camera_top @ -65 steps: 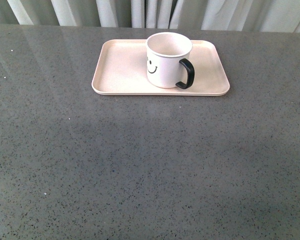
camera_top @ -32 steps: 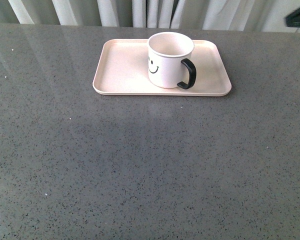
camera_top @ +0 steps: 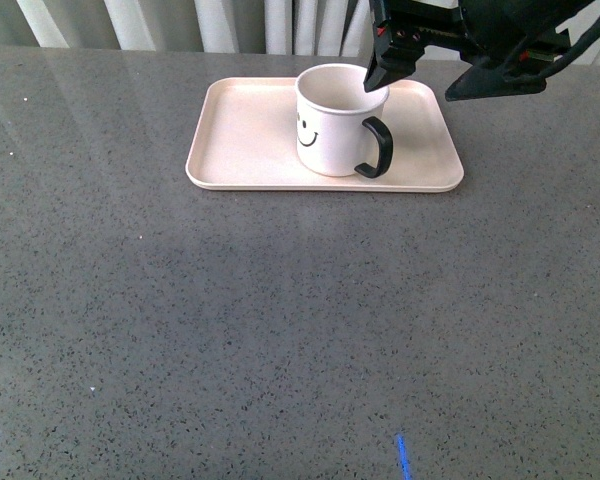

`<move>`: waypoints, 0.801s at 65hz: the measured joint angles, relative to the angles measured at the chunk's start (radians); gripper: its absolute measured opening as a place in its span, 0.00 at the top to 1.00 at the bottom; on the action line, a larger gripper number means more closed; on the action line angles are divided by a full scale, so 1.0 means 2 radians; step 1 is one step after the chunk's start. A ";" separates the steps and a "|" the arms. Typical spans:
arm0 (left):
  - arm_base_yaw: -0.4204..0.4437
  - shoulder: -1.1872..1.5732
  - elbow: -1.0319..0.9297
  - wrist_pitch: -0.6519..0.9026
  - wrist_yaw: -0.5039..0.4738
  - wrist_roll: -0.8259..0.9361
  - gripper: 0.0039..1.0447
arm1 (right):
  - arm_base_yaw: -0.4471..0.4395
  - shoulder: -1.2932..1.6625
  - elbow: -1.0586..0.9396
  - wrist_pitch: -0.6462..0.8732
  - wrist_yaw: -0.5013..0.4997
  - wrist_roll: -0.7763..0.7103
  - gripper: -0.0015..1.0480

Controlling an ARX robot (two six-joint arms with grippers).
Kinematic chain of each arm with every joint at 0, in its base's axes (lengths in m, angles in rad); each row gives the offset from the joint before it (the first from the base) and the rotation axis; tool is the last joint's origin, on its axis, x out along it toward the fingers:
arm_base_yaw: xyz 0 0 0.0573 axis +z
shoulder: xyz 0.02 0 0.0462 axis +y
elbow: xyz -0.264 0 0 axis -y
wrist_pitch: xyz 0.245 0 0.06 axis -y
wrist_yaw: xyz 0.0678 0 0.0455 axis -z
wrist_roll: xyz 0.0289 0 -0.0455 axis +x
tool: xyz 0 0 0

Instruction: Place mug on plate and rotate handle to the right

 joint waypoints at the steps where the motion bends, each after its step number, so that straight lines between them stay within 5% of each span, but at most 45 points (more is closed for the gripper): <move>1: 0.000 0.000 0.000 0.000 0.000 0.000 0.09 | 0.001 0.002 0.004 -0.002 0.001 0.004 0.09; 52: 0.000 0.000 0.000 0.000 0.000 0.000 0.09 | 0.017 0.100 0.127 -0.061 0.035 0.077 0.09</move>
